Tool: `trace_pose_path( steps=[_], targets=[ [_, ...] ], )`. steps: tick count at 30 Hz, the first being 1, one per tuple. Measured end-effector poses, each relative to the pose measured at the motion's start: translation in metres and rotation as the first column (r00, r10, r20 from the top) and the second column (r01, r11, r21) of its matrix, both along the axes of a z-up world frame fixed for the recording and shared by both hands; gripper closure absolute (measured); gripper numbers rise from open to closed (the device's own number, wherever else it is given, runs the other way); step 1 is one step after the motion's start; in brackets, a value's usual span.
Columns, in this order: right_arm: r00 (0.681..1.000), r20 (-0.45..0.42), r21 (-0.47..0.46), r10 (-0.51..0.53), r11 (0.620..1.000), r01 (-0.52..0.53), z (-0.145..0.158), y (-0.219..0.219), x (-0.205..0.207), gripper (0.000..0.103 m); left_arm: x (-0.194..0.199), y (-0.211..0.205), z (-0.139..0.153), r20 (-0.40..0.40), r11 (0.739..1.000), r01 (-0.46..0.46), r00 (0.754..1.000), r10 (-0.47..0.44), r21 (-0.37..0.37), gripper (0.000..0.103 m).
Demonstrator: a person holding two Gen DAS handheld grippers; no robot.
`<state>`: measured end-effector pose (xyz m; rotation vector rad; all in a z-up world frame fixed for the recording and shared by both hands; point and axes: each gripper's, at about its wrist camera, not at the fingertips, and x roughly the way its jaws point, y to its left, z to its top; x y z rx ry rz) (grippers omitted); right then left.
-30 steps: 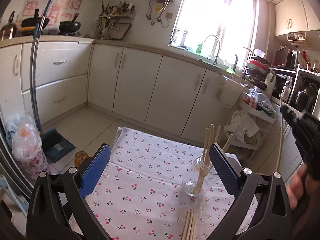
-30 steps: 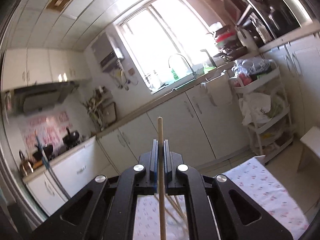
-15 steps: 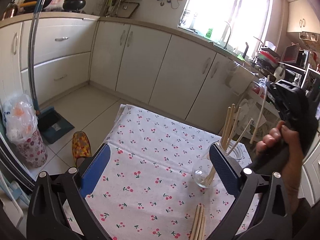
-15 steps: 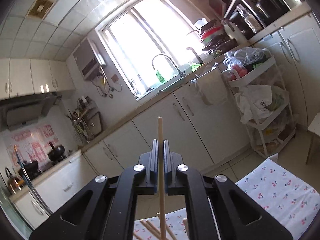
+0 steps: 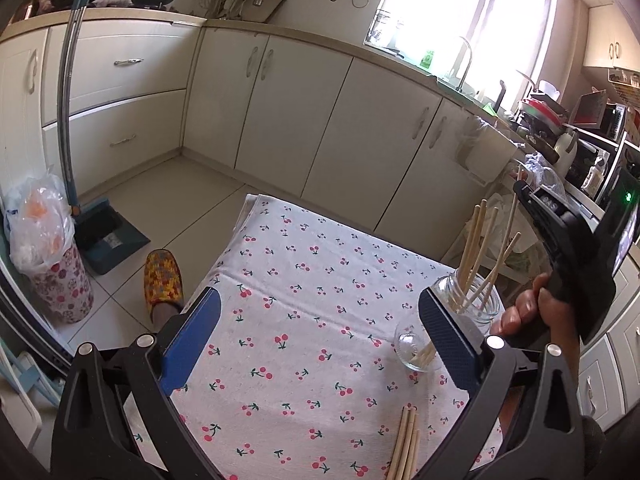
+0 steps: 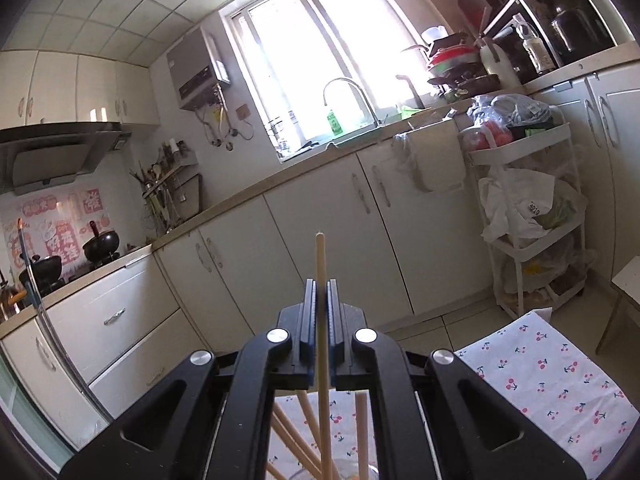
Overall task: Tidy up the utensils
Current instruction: 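Carry the chopstick over the jar mouth and open the right tool, then withdraw the open right tool from the jar toward the loose chopsticks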
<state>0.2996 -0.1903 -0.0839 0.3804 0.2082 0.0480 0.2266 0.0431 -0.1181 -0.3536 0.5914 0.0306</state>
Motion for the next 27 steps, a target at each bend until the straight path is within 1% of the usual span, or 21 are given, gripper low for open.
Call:
trace_pose_path(
  steps=[8,10,11,12,13,14,17,19,21,22,23,25,27],
  targets=[
    [0.998,-0.035,-0.055,0.047,0.997,-0.049,-0.008,0.002,-0.018,0.097,-0.001,-0.001,0.001,-0.003,1.0,0.001,1.0,-0.001,0.003,0.008],
    [0.997,-0.05,-0.085,0.066,0.994,-0.07,-0.009,0.005,-0.027,0.097,-0.003,-0.002,0.002,-0.008,1.0,0.008,1.0,-0.008,0.008,0.008],
    [0.995,-0.064,-0.097,0.079,0.992,-0.085,-0.009,0.006,-0.029,0.094,-0.004,-0.004,0.002,-0.014,1.0,0.012,1.0,-0.012,0.012,0.008],
    [0.991,-0.089,-0.117,0.096,0.988,-0.106,-0.011,0.008,-0.033,0.089,-0.004,-0.006,0.001,-0.026,0.999,0.026,0.999,-0.025,0.02,0.008],
    [0.989,-0.103,-0.128,0.103,0.985,-0.116,-0.012,0.009,-0.036,0.074,-0.005,-0.009,0.0,-0.038,0.999,0.039,0.999,-0.038,0.032,0.008],
    [0.987,-0.115,-0.135,0.112,0.983,-0.127,-0.013,0.009,-0.041,0.07,-0.005,-0.012,-0.002,-0.049,0.998,0.052,0.998,-0.05,0.044,0.008],
    [0.982,-0.155,-0.149,0.11,0.98,-0.134,-0.014,0.003,-0.061,0.07,-0.008,-0.024,-0.009,-0.101,0.991,0.108,0.99,-0.1,0.08,0.008],
    [0.973,-0.216,-0.135,0.084,0.984,-0.114,-0.017,-0.007,-0.083,0.07,-0.012,-0.03,-0.014,-0.131,0.985,0.139,0.983,-0.126,0.103,0.008],
    [0.946,-0.316,-0.134,0.072,0.984,-0.12,-0.028,-0.012,-0.105,0.07,-0.017,-0.034,-0.02,-0.156,0.979,0.164,0.977,-0.144,0.121,0.008],
    [0.929,-0.36,-0.134,0.084,0.981,-0.141,-0.036,-0.012,-0.115,0.07,-0.021,-0.036,-0.023,-0.166,0.976,0.175,0.974,-0.152,0.13,0.008],
    [0.905,-0.414,-0.143,0.095,0.976,-0.167,-0.048,-0.009,-0.127,0.07,-0.025,-0.036,-0.026,-0.175,0.974,0.182,0.972,-0.157,0.135,0.008],
    [0.863,-0.49,-0.133,0.125,0.967,-0.216,-0.068,-0.003,-0.146,0.07,-0.031,-0.038,-0.032,-0.2,0.969,0.202,0.965,-0.171,0.145,0.008],
    [0.825,-0.544,-0.129,0.155,0.956,-0.264,-0.084,0.008,-0.161,0.072,-0.036,-0.04,-0.035,-0.219,0.962,0.217,0.959,-0.179,0.163,0.008]
  ],
)
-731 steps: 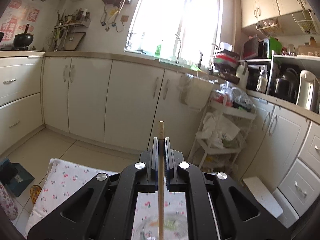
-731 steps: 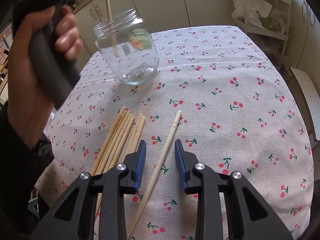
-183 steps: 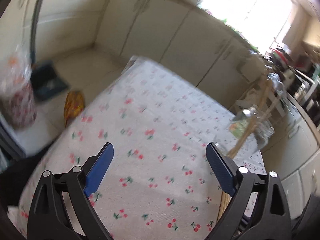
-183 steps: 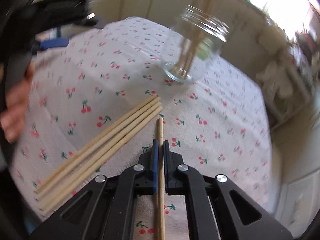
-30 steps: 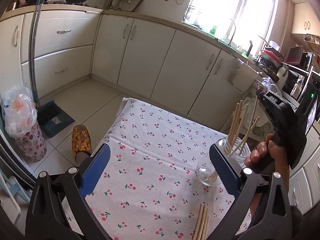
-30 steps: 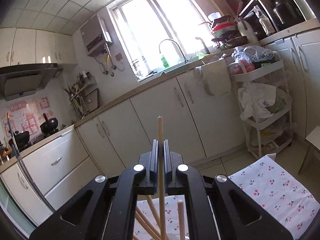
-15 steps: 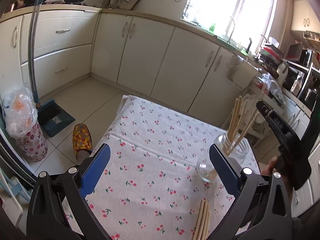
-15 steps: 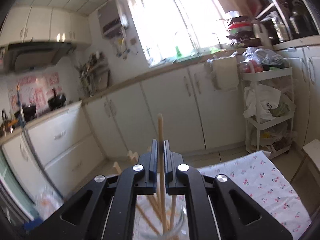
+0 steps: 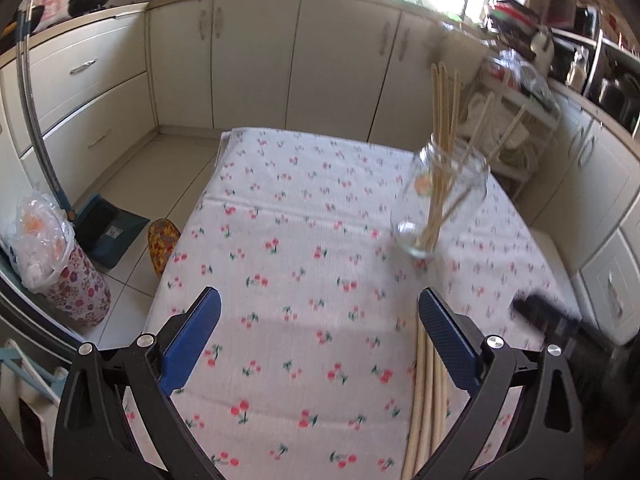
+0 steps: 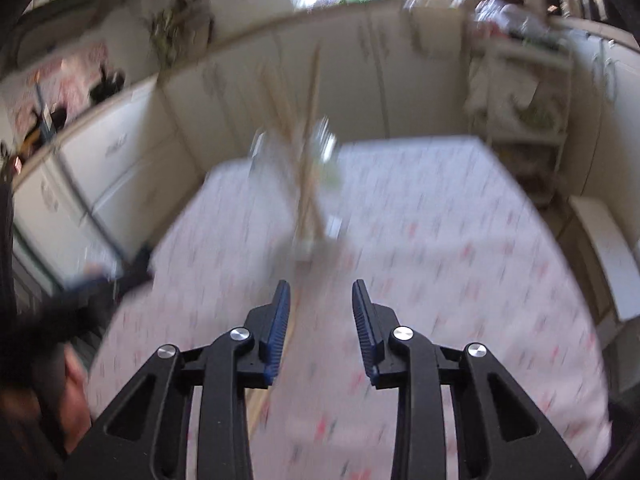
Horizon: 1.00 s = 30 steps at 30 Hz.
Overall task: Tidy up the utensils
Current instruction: 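Withdraw the open right tool from the jar toward the loose chopsticks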
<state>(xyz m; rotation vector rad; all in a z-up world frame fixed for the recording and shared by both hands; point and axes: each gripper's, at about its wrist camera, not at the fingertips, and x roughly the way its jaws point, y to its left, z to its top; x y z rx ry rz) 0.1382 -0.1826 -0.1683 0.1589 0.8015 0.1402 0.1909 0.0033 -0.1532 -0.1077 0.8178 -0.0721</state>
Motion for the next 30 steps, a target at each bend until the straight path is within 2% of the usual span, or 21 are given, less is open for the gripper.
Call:
trace_pose_path(
  steps=[4,9,13,18,23,25,26,30],
  targets=[
    [0.996,-0.057,-0.021,0.067,0.997,-0.068,-0.019,0.024,-0.012,0.075,-0.008,0.002,0.001,-0.011,1.0,0.002,1.0,-0.001,0.028,0.008],
    [0.986,-0.107,-0.082,0.124,0.988,-0.133,-0.032,0.05,-0.017,0.076,-0.017,0.012,0.007,-0.006,1.0,-0.015,1.0,0.015,0.019,0.008],
    [0.981,-0.147,-0.098,0.126,0.985,-0.141,-0.04,0.048,-0.02,0.077,-0.02,0.015,0.008,-0.011,1.0,-0.009,1.0,0.009,0.019,0.008],
    [0.984,-0.142,-0.121,0.104,0.985,-0.122,-0.04,0.036,-0.018,0.077,-0.015,0.001,-0.002,-0.041,0.997,0.051,0.998,-0.049,0.053,0.008],
    [0.985,-0.151,-0.111,0.082,0.989,-0.099,-0.044,0.024,-0.013,0.078,-0.001,-0.03,-0.018,-0.07,0.982,0.144,0.988,-0.136,0.119,0.008],
    [0.984,-0.156,-0.086,0.081,0.992,-0.095,-0.043,0.02,-0.012,0.078,0.006,-0.041,-0.026,-0.091,0.975,0.171,0.983,-0.16,0.139,0.008],
    [0.985,-0.148,-0.046,0.085,0.995,-0.092,-0.041,0.017,-0.012,0.078,0.01,-0.045,-0.029,-0.102,0.972,0.184,0.98,-0.17,0.145,0.008],
    [0.983,-0.138,-0.005,0.118,0.993,-0.12,-0.039,0.024,-0.01,0.077,0.018,-0.043,-0.032,-0.117,0.976,0.173,0.981,-0.158,0.135,0.008]
  ],
)
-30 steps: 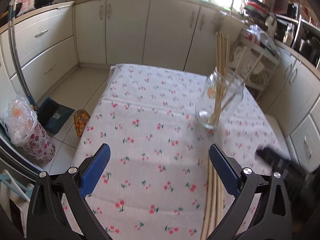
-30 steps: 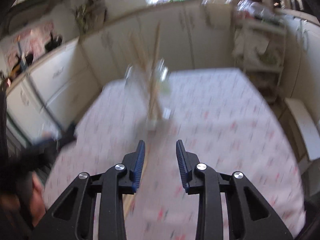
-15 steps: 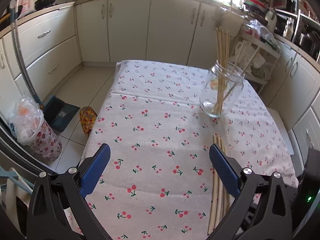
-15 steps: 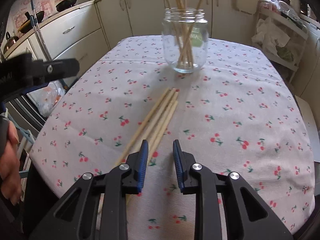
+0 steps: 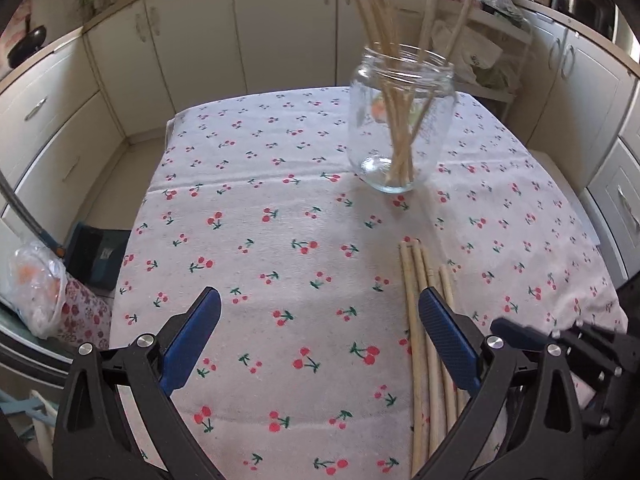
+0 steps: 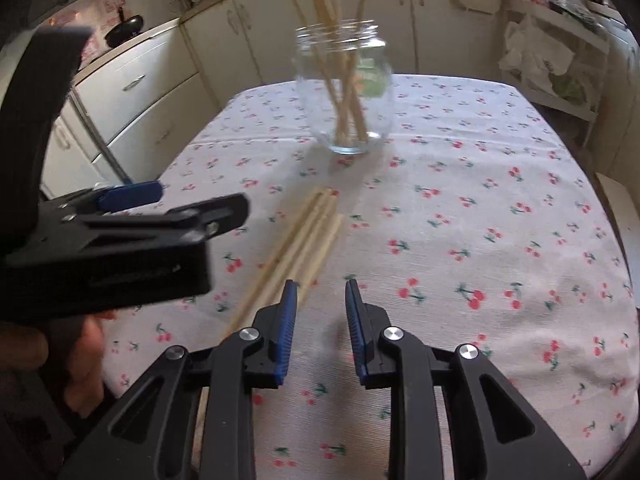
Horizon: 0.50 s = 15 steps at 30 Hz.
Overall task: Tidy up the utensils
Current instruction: 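Withdraw the open right tool from the jar toward the loose chopsticks, then close the right tool on a loose chopstick while the left tool lowers onto another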
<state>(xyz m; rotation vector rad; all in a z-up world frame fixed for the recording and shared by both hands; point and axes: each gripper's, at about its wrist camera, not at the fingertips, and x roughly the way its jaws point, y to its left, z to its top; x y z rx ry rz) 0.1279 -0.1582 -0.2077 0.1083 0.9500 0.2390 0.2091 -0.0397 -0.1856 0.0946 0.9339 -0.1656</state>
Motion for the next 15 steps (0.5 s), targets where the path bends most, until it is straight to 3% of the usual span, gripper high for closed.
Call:
trace_pose_path(
  steps=[4,9,15],
  targets=[
    [1.0,0.004,-0.092,0.022,0.996,-0.022,-0.006,0.013,0.004,0.077,0.004,0.01,0.002,-0.007,1.0,-0.025,1.0,0.024,-0.014,0.008],
    [1.0,0.01,-0.184,0.024,0.983,-0.021,-0.007,0.002,0.013,0.078,0.004,0.0,-0.002,-0.019,0.999,0.042,0.999,-0.042,0.007,0.008],
    [0.999,-0.017,-0.15,0.045,0.988,-0.047,-0.008,-0.026,0.025,0.09,0.008,-0.019,-0.012,-0.038,0.994,0.102,0.994,-0.1,0.043,0.008]
  ],
)
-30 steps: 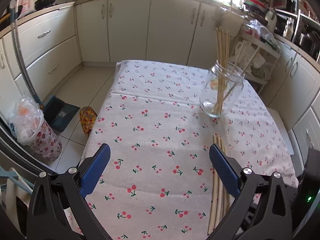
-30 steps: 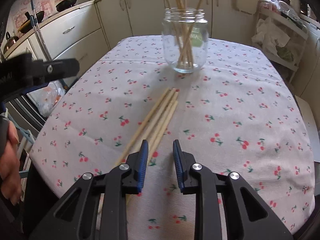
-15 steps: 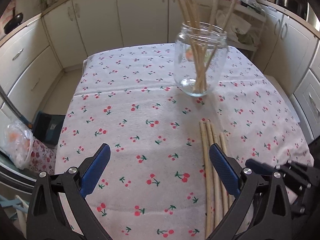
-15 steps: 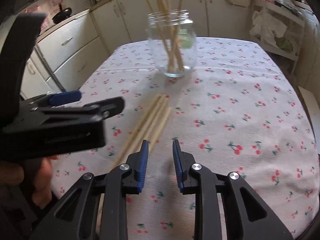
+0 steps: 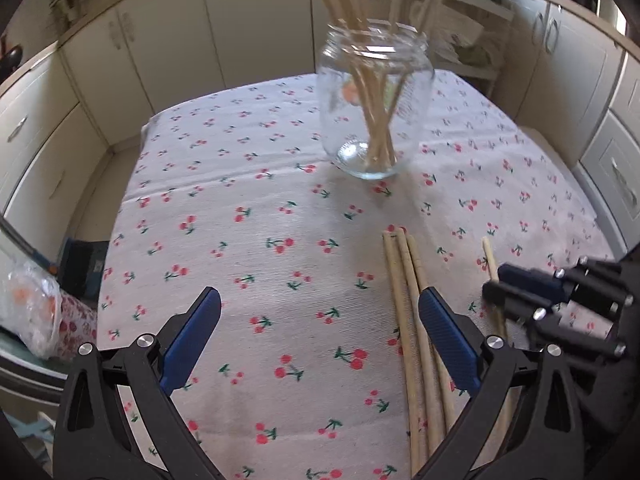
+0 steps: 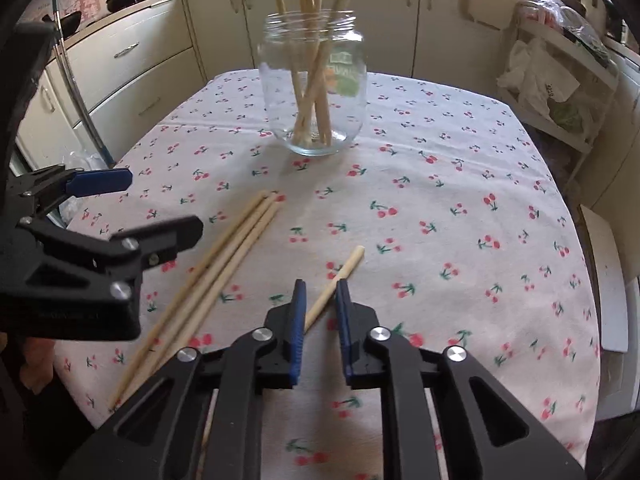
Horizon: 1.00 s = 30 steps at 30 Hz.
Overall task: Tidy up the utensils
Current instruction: 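Close the right tool on a loose chopstick while the left tool lowers onto another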
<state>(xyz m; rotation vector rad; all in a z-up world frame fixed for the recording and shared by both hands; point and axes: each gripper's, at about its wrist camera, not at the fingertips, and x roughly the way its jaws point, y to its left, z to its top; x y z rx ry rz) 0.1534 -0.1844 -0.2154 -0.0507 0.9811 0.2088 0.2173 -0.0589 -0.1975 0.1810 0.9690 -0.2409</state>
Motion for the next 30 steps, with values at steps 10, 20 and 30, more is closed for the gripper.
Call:
trace_pose_path(
  steps=[10,20,30],
  targets=[
    [0.998,0.003,0.028,0.064,0.998,-0.064,-0.002,0.001,0.019,0.09,0.017,-0.007,-0.02,-0.044,0.997,-0.03,0.998,0.033,0.074,0.011],
    [0.999,-0.021,0.047,-0.024,0.999,0.025,0.001,-0.003,0.004,0.09,0.021,-0.009,-0.02,-0.036,0.998,-0.061,0.997,0.062,0.03,0.028],
    [0.999,-0.05,0.009,-0.012,1.0,0.012,0.0,0.001,0.007,0.097,0.021,-0.005,-0.015,-0.083,0.998,-0.026,0.996,0.021,-0.058,0.071]
  ],
)
